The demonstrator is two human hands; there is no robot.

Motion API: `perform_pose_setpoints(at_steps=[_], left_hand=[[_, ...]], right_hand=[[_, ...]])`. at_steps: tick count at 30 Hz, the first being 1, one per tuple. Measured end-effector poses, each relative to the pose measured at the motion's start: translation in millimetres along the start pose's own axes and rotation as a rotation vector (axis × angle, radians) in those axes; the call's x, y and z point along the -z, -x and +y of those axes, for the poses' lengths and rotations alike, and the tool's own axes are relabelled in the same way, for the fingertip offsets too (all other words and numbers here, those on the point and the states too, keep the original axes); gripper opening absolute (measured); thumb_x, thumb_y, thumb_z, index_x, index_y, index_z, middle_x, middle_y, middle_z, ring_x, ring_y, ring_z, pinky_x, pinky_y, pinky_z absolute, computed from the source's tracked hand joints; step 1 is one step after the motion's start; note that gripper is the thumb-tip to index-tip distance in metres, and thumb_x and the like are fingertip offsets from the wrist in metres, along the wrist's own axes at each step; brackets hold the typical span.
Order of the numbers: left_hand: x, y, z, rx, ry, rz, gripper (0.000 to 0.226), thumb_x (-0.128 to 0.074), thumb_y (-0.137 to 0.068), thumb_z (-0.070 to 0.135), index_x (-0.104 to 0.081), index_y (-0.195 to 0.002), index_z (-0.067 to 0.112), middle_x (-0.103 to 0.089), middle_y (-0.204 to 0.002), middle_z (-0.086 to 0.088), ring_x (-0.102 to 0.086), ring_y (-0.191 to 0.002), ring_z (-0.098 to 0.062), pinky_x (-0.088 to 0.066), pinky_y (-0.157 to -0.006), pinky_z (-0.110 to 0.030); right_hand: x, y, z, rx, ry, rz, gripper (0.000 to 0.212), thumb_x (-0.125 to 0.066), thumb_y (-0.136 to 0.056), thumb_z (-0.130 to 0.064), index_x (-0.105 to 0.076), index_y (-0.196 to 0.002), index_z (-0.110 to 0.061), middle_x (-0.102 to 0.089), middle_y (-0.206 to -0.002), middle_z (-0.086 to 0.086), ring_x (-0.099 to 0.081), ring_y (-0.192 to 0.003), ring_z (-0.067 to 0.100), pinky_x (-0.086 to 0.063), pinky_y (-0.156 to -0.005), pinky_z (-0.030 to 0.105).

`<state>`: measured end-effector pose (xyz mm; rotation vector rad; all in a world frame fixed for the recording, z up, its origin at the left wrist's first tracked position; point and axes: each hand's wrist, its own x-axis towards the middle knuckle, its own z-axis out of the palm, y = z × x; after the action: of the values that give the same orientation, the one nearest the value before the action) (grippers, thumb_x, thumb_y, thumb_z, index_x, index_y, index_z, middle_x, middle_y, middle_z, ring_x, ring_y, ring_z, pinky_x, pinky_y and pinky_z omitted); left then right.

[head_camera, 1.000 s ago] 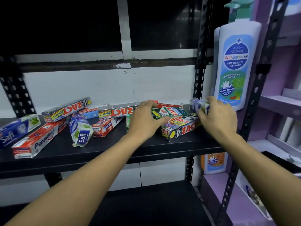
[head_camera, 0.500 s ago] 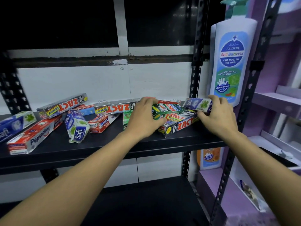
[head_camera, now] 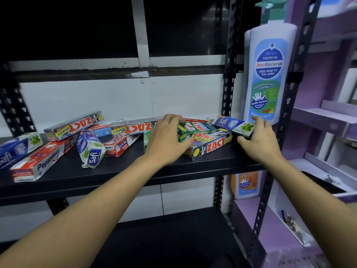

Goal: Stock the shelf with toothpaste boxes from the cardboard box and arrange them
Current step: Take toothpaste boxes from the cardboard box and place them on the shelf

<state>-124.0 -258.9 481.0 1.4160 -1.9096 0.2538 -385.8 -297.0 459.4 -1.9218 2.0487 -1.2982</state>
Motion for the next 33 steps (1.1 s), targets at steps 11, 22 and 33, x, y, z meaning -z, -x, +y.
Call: perform_pose_setpoints(at_steps=[11, 22, 33], left_hand=[[18, 26, 11, -0.133, -0.109, 0.027, 0.055, -0.064, -0.083, 0.052, -0.052, -0.13, 0.026, -0.048, -0.135, 0.008, -0.041, -0.125, -0.017, -0.028, -0.103, -0.037], [57, 130, -9, -0.038, -0.146, -0.132, 0.042, -0.055, -0.082, 0.055, -0.061, -0.112, 0.027, -0.06, -0.11, 0.01, -0.054, -0.103, -0.016, -0.047, -0.088, -0.041], [-8, 280, -97, 0.123, -0.46, -0.663, 0.032, -0.054, -0.089, 0.044, -0.061, -0.108, 0.02, -0.062, -0.106, 0.001, -0.058, -0.097, -0.023, -0.044, -0.079, -0.037]], right_hand=[[10, 44, -36, 0.35, 0.177, 0.077, 0.061, -0.061, -0.082, -0.032, -0.043, -0.138, -0.017, -0.038, -0.144, 0.013, -0.035, -0.13, 0.036, -0.035, -0.107, 0.045], [-34, 147, -78, 0.631, 0.184, -0.101, 0.04, -0.059, -0.083, -0.04, -0.058, -0.116, -0.018, -0.051, -0.112, 0.003, -0.046, -0.103, 0.029, -0.044, -0.086, 0.044], [-152, 267, -55, 0.78, 0.267, -0.678, 0.041, -0.054, -0.091, -0.041, -0.055, -0.126, -0.02, -0.056, -0.118, 0.001, -0.049, -0.106, 0.026, -0.041, -0.088, 0.04]])
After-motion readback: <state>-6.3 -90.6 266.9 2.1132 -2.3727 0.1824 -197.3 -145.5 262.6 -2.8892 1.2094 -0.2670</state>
